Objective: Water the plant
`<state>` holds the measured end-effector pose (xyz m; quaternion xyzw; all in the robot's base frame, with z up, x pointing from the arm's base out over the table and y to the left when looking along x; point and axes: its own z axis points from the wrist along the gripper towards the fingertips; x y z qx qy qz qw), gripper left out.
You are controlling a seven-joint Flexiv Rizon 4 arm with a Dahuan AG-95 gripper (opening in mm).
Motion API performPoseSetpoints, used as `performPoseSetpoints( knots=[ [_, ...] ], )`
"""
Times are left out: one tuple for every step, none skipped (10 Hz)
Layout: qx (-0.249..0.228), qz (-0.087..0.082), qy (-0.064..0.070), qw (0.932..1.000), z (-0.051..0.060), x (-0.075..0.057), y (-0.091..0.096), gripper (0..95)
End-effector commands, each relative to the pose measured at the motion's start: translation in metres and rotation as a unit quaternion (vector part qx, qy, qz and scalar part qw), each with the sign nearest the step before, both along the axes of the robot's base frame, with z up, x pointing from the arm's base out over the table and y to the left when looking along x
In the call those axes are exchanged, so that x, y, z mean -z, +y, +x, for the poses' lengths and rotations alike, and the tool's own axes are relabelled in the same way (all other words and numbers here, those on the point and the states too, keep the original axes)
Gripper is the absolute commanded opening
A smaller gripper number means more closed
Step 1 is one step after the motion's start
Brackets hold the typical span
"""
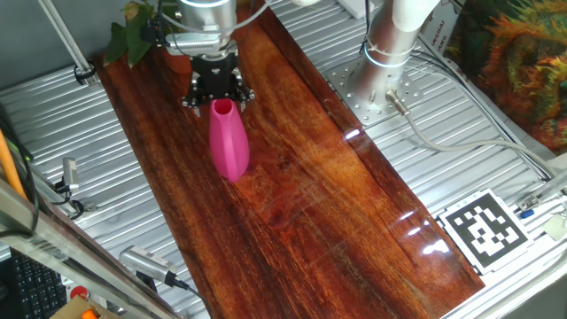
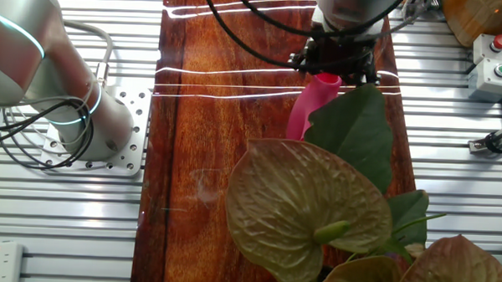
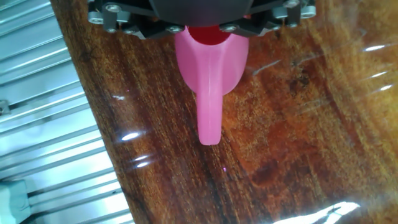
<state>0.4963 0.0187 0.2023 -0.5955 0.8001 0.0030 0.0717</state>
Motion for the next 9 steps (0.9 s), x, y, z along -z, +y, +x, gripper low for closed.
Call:
performPoseSetpoints(
  knots=[
    [-0.001,-0.001,0.000,1.0000,0.000,0.000,0.000,95.0],
    [-0.006,-0.001,-0.004,1.0000,0.000,0.000,0.000,95.0],
    [-0.009,0.000,-0.007,0.9999,-0.001,0.002,0.000,95.0],
    [-0.018,0.000,-0.008,0.9998,-0.001,0.004,0.001,95.0],
    [-0.033,-0.001,-0.008,0.9994,-0.001,0.005,0.001,95.0],
    [-0.051,-0.011,0.000,0.9987,-0.002,0.006,0.001,95.0],
    [-0.056,-0.017,0.005,0.9983,-0.002,0.007,0.001,95.0],
    [-0.063,-0.023,0.006,0.9977,-0.002,0.008,0.001,95.0],
    [-0.059,-0.020,0.011,0.9980,-0.003,0.011,-0.002,95.0]
  ],
)
